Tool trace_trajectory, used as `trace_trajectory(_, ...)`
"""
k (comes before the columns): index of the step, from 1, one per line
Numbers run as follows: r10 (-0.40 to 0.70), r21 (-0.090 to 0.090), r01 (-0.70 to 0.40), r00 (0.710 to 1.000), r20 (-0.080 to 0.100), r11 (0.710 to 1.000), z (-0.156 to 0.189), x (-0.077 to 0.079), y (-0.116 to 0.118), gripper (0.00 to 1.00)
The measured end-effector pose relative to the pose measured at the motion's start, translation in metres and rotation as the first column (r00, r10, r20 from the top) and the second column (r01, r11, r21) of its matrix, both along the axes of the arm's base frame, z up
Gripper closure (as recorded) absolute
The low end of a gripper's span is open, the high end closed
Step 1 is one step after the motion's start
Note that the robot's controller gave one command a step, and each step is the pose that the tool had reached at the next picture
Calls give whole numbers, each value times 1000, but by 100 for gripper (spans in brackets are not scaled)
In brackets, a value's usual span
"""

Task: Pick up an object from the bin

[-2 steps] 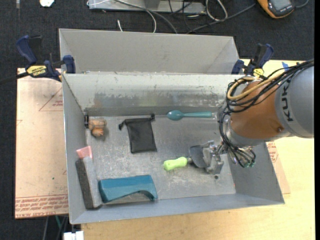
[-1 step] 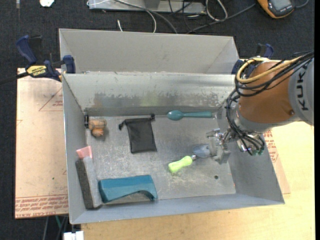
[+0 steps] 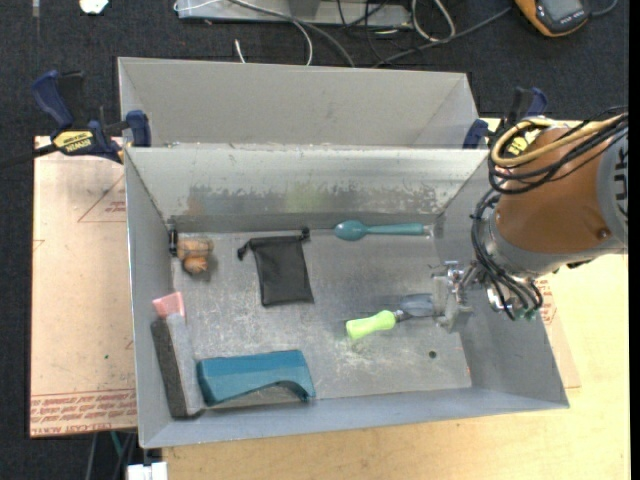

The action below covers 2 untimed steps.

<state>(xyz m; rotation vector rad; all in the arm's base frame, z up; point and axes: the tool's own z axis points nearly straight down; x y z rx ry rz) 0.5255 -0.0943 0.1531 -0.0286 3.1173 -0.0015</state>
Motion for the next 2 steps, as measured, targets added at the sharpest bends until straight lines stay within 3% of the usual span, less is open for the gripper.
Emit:
trace_trajectory(1, 115, -3, -115, 993, 3, 993, -23, -9, 27, 100)
trace_trajectory(2, 16, 2, -16, 1000, -3, 1000, 27, -14, 16, 100)
